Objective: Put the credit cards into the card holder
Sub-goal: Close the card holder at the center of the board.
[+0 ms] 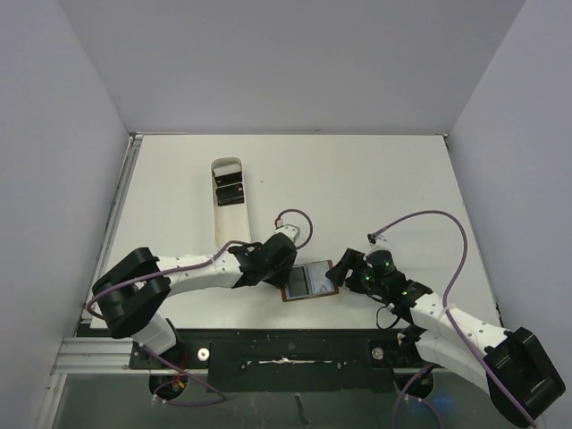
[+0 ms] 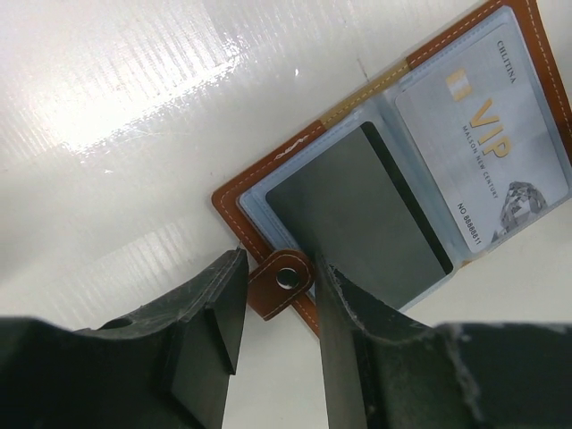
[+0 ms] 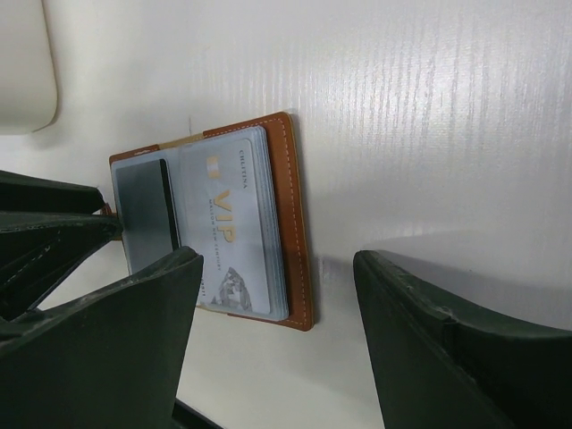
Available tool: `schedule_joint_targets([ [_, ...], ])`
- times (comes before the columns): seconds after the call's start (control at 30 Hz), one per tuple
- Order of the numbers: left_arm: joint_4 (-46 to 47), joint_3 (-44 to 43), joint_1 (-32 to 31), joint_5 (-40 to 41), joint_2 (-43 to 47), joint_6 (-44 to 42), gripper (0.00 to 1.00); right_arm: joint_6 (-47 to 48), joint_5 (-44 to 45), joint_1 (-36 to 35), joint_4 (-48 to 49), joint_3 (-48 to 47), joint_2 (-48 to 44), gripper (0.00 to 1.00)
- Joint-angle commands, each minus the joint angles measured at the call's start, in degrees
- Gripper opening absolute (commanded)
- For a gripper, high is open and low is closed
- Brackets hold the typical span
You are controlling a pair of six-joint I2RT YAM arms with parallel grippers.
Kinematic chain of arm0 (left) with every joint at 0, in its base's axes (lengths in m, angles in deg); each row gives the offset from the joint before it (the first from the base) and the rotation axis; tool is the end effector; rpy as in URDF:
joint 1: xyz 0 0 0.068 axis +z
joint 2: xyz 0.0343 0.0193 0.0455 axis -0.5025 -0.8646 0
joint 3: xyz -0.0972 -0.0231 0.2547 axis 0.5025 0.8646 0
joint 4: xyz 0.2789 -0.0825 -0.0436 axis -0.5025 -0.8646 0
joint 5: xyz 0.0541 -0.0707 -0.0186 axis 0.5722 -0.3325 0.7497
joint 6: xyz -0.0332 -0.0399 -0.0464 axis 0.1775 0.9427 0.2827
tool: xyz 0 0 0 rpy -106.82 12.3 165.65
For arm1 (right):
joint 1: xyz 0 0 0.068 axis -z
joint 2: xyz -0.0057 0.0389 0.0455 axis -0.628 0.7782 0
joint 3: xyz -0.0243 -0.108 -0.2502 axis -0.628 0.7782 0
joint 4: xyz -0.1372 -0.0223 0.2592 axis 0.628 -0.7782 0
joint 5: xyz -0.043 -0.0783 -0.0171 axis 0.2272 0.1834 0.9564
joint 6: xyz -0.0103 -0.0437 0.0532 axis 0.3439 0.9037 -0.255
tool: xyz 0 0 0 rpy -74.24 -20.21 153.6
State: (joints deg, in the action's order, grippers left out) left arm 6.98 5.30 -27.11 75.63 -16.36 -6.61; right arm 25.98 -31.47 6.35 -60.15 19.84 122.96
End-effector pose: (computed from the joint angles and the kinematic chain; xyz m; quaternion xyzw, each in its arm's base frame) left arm 0.1934 -0.2811 0.1259 0.1816 0.9352 -0.1389 0.2703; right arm 0.1760 0.1151 0.1051 0.1411 0.8948 0.2970 0.3020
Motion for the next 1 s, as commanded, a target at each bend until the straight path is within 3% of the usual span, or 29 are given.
schedule_joint_targets([
  [0.0,-1.0,-1.0,-0.2,1.7,3.3,0.5,0.34,-0.5,-0.9,0.4,0.0,2.2,0.6,0.70],
  [0.43,-2.5,1.2,-0.1,3.3,5.9,3.9,0.30,-0.4,-1.6,0.4,0.7,2.5,0.5,0.70],
  [0.83,2.5,5.7,-0.1,2.4,6.8,6.7,0.05,-1.0,-3.0,0.4,4.2,2.8,3.6,0.71],
  [0.97,5.1,6.8,-0.1,1.1,6.7,6.9,0.02,-1.5,-3.9,0.3,5.4,3.0,3.9,0.70],
])
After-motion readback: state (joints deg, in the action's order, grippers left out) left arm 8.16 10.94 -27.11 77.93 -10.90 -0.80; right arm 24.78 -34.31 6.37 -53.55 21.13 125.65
